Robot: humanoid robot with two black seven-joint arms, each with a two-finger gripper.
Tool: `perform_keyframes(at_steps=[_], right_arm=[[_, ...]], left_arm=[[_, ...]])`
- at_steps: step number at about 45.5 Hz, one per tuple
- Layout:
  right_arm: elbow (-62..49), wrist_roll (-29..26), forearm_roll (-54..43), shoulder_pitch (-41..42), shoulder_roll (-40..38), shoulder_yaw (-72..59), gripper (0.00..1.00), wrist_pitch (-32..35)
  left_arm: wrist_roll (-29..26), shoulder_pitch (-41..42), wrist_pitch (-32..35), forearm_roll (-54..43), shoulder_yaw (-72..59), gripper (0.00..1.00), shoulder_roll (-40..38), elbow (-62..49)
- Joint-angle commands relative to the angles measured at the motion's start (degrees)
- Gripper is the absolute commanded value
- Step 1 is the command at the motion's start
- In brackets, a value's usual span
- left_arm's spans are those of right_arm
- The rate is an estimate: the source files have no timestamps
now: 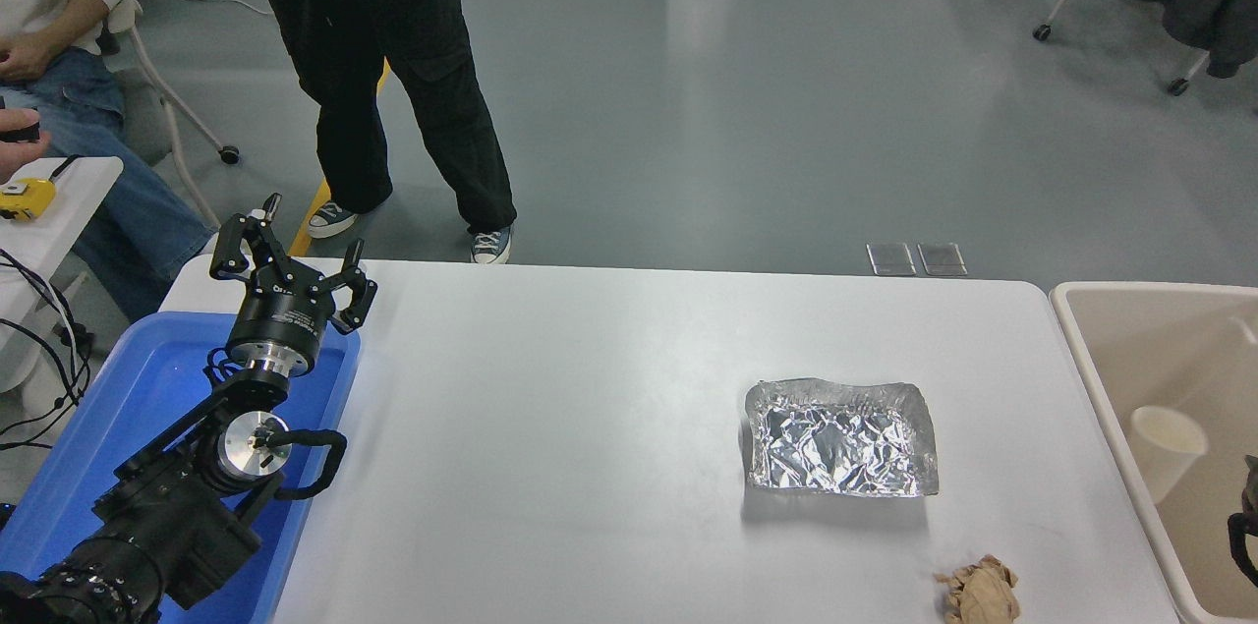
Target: Dispose of the paper cup in the dustbin
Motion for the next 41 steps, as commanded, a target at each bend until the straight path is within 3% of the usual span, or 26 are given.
perform_keyframes(at_steps=[1,20,27,31,41], right_arm=[[0.02,0.03,-0.06,2.19,0.0,-0.19,0.99,-0.07],[0.81,0.29,-0.33,3.68,-0.44,-0.19,0.99,0.63],[1.6,0.29,0.64,3.6,-0.71,1.13,0.99,9.14],[2.3,0.38,0.73,3.68,-0.36,2.44,0.99,9.59],[18.72,0.56,0.03,2.37,-4.13,12.45,0.99,9.6]], left_arm=[[0.0,0.0,0.0,0.0,0.02,1.0,0.0,0.02],[0.0,0.0,0.0,0.0,0.02,1.0,0.0,-0.07],[0.0,0.0,0.0,0.0,0.02,1.0,0.0,-0.07],[0.0,0.0,0.0,0.09,0.02,1.0,0.0,-0.07],[0.0,0.0,0.0,0.0,0.02,1.0,0.0,0.02]])
